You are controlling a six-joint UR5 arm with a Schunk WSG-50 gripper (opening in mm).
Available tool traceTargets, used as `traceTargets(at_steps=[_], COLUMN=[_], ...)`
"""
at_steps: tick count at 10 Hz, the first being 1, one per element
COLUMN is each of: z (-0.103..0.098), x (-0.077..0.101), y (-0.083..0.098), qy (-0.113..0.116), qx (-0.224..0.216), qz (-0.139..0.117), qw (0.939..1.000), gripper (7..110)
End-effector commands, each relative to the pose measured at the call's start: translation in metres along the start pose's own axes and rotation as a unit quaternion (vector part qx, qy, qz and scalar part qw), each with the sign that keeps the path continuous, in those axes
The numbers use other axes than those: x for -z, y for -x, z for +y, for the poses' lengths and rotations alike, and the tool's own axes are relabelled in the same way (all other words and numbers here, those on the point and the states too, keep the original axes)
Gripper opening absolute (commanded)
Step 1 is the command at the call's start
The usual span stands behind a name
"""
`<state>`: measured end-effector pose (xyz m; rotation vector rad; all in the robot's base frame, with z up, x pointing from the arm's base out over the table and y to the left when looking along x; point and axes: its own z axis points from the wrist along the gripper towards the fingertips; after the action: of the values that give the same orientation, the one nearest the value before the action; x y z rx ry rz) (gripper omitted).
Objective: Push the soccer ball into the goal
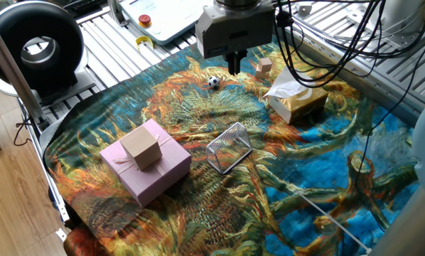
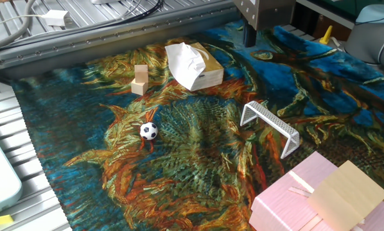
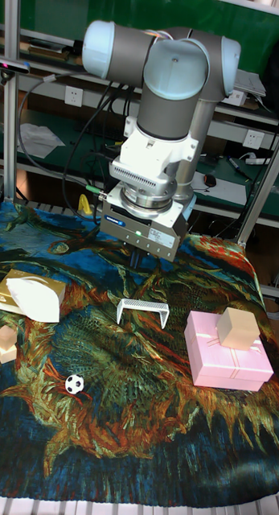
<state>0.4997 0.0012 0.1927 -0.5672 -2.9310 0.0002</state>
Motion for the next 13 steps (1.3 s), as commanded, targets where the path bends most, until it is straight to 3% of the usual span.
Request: traceTargets(at_steps=[1,2,4,8,10,13], z=[-0.002,0.008,-0.011,-0.01,-0.015,-0.008], x=[0.007,0.009,0.009,0.007,0.007,0.006], y=[-0.003,-0.005,0.004,0.003,-0.009,-0.009], qy=[-0.003,0.005,-0.037,-0.037,-0.042,-0.029], qx=[0.003,0.002,0.03,0.026,0.001,-0.01], qz=[0.007,0.013,-0.004,-0.001,0.022,0.021], qw=[1.0,0.9999,0.9989,0.999,0.9989,0.9993], gripper=[7,7,7,7,7,7])
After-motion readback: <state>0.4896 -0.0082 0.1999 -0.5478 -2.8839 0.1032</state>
